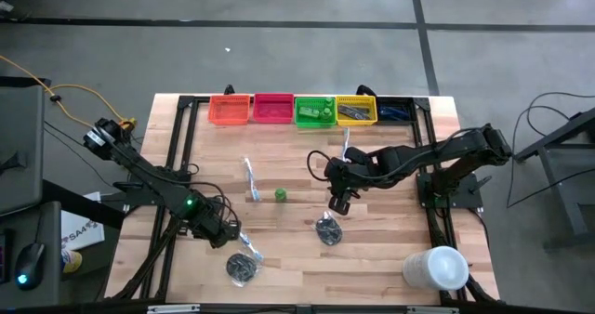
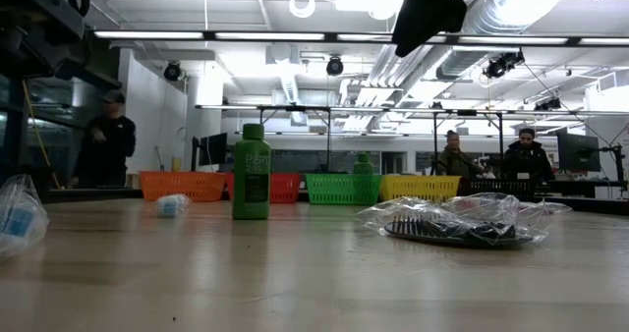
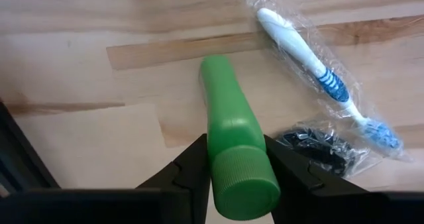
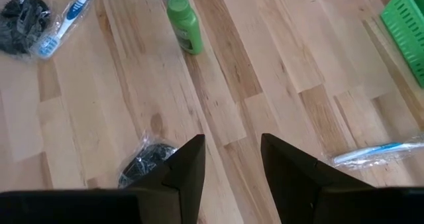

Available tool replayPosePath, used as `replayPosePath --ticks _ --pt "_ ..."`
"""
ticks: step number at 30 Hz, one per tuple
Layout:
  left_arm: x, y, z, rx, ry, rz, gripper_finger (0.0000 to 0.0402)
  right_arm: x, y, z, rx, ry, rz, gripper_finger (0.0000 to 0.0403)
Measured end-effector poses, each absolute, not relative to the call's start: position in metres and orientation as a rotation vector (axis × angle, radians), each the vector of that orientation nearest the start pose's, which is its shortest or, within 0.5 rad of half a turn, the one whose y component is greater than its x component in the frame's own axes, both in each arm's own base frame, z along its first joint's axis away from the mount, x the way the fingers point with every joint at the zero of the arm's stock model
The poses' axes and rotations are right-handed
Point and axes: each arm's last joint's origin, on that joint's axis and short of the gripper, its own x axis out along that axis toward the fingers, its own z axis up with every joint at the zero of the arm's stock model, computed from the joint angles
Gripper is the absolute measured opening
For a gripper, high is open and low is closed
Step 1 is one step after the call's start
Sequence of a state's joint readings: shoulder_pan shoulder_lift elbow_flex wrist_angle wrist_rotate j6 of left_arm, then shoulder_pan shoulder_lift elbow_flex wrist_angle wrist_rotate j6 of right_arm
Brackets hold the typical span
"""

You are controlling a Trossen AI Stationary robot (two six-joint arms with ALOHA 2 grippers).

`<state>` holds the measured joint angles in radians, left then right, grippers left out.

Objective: Pick & Place Travel size toiletries
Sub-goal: Put the green shampoo into the green bin

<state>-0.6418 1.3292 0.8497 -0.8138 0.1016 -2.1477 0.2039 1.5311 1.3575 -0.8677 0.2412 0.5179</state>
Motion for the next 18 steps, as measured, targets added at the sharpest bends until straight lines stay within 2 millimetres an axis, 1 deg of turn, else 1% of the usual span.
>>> replayPosePath --ticks 5,10,14,18 --pt "0.179 -0.137 0.212 -1.375 1.278 0.854 0.0109 0.304 0.056 0.301 0.249 0.979 -0.282 0.0142" --pt "0.175 -0.133 0.221 -1.348 1.259 0.767 0.0109 0.305 0.057 0.302 0.254 0.971 -0.27 0.0142" --pt "0.172 -0.128 0.237 -1.249 1.186 0.663 0.0109 0.309 0.06 0.304 0.244 0.961 -0.141 0.0142" --pt "0.167 -0.12 0.251 -1.102 1.146 0.592 0.0109 0.319 0.065 0.309 0.233 0.877 -0.011 0.0142"
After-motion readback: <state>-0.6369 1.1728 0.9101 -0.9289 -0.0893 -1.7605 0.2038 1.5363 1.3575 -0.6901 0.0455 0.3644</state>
